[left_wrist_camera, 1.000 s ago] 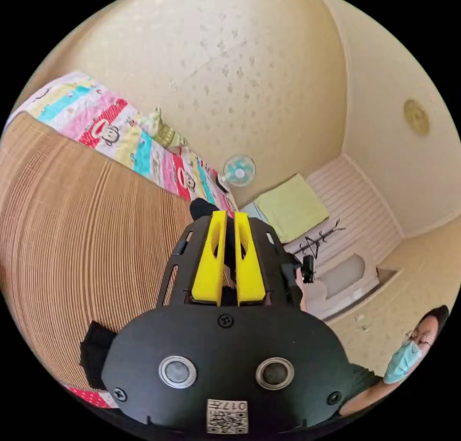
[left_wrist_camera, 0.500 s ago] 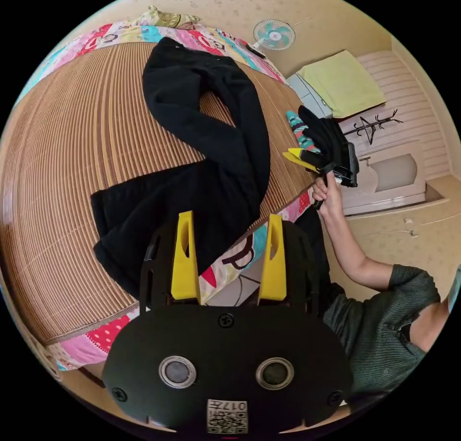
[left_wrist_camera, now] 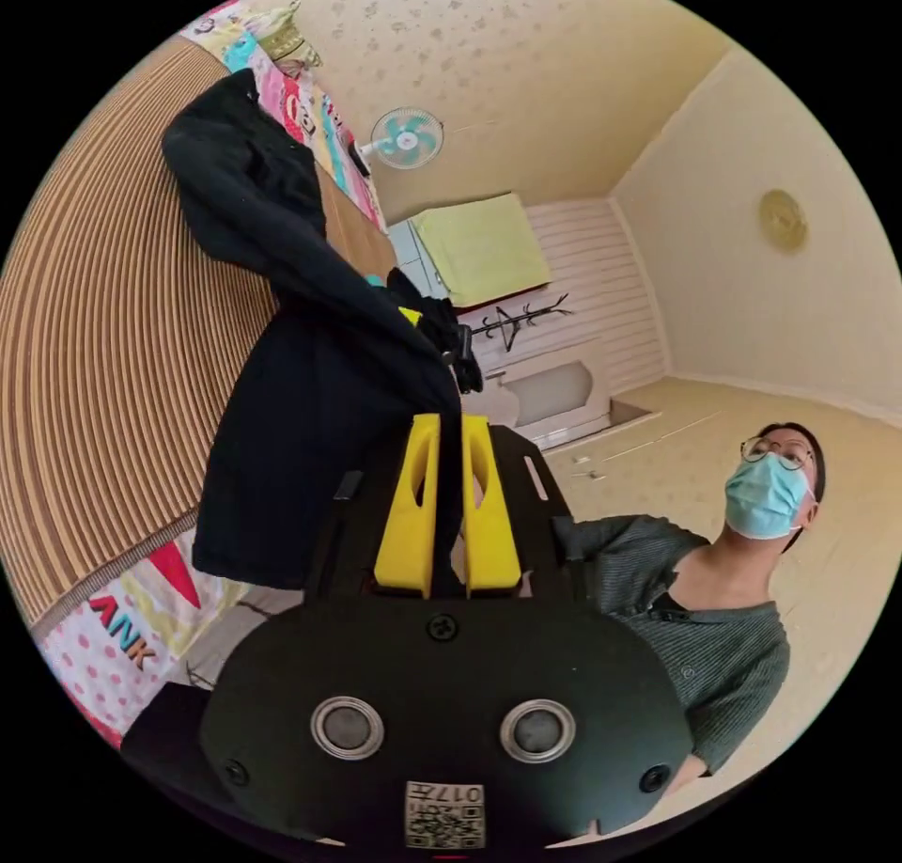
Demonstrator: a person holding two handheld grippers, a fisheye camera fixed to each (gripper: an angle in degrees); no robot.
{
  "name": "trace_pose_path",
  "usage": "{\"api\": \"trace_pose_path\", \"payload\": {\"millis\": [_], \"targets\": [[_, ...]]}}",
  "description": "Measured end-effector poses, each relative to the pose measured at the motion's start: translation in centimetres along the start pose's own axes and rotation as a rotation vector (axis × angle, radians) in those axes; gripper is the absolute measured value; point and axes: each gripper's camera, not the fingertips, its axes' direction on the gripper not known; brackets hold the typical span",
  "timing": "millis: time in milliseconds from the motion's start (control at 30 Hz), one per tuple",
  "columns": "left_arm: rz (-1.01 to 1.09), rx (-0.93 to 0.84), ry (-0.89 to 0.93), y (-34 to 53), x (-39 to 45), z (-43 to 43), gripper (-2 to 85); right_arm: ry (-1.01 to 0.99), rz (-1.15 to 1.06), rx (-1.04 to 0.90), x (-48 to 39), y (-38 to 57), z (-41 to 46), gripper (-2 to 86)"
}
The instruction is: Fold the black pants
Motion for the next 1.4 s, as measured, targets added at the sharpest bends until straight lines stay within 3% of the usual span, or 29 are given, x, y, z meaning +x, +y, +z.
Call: {"api": "trace_pose_path", "payload": {"millis": [67, 167, 233, 367, 500, 567, 633, 700, 767, 867, 967, 1067, 1233, 1400], "targets": [[-0.068, 0.008, 0.013, 1.9, -0.6, 1.1, 4.8, 0.280, 0.092, 0.091, -0.1, 1.0, -5.7, 3.0], [-0.171, -0.152, -0.146, 4.7, -2.6, 7.7, 4.9, 0.488, 0.197, 0.116, 0.8, 3.8, -8.8, 4.1], [-0.197, -0.250, -0.170, 6.3, -3.8, 12.3, 4.7, 0.488, 0.214, 0.079, 1.3, 5.5, -7.9, 4.9], [-0.242, -0.392, 0.036, 8.8, -4.5, 21.3, 4.6, 0.247, 0.201, -0.076, 3.5, 8.5, -1.4, 9.9], [-0.108, -0.611, -0.116, 8.6, -0.9, 25.8, 5.8, 0.210, 0.129, -0.178, 1.3, 9.7, 4.9, 19.9], [0.006, -0.676, -0.213, 8.2, 1.2, 25.5, 6.3, 0.386, 0.032, -0.258, -1.7, 10.2, 9.2, 22.6], [0.148, -0.652, -0.378, 7.9, 3.5, 23.4, 6.8, 0.561, -0.029, -0.359, -3.5, 10.7, 13.4, 24.3], [0.261, -0.472, -0.580, 7.2, 5.9, 17.6, 5.9, 0.728, -0.067, -0.529, -4.2, 11.5, 18.4, 25.6], [0.253, -0.263, -0.667, 5.6, 6.8, 11.3, 6.3, 0.955, -0.113, -0.671, -4.4, 13.2, 24.2, 25.2], [0.115, -0.021, -0.714, -0.1, 5.6, 2.1, 10.5, 1.146, -0.167, -0.702, -4.3, 15.1, 29.9, 22.0], [-0.062, 0.013, -0.815, -8.2, 1.1, -2.3, 16.0, 1.145, -0.176, -0.728, -5.2, 15.2, 32.1, 16.2], [-0.193, 0.006, -0.779, -15.8, -3.3, -2.6, 17.2, 1.084, -0.175, -0.719, -6.1, 15.2, 32.7, 9.6], [-0.301, 0.023, -0.842, -23.0, -6.3, -0.1, 8.6, 1.034, -0.289, -0.683, -11.3, 17.9, 32.3, 5.2], [-0.348, -0.045, -0.604, -21.5, -6.7, 0.4, 2.4, 1.110, -0.261, -0.784, -14.9, 20.1, 30.6, 4.4]]}}
